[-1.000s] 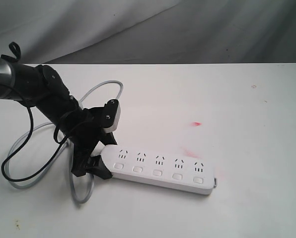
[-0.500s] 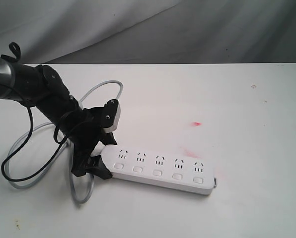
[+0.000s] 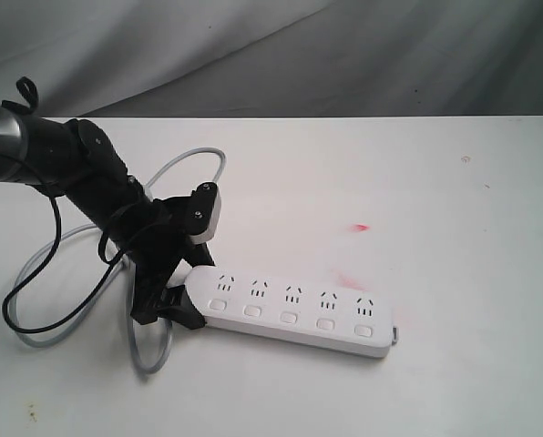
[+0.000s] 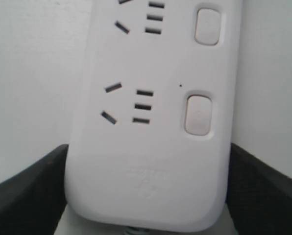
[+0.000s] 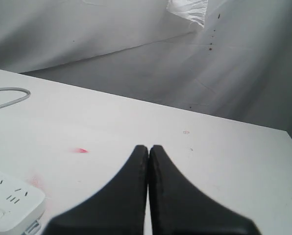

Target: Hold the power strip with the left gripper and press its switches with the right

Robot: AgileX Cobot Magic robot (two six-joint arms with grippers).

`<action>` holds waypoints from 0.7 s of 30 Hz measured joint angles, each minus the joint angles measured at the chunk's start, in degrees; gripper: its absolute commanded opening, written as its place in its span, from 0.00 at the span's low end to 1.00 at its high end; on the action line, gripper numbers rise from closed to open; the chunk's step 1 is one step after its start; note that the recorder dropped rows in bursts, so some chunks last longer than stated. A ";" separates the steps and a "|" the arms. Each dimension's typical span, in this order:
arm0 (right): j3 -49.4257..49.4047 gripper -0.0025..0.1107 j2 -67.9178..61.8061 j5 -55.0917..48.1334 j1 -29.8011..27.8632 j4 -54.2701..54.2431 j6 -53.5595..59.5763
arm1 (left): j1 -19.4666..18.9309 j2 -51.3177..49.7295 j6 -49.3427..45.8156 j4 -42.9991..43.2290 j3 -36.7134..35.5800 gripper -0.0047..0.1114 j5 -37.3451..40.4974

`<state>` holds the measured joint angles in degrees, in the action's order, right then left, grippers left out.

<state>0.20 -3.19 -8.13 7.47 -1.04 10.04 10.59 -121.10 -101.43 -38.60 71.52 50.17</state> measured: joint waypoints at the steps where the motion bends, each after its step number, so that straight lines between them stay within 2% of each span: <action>1: 0.00 0.02 0.00 -0.10 0.00 0.05 -0.27 | 0.00 0.00 0.00 0.00 0.00 0.47 0.00; 21: 0.00 0.02 0.00 -0.10 0.00 0.43 -0.53 | 0.00 0.00 0.00 0.00 0.00 0.47 0.00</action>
<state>0.20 -3.19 -8.23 7.47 -0.61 9.50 10.59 -121.10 -101.43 -38.60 71.52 50.17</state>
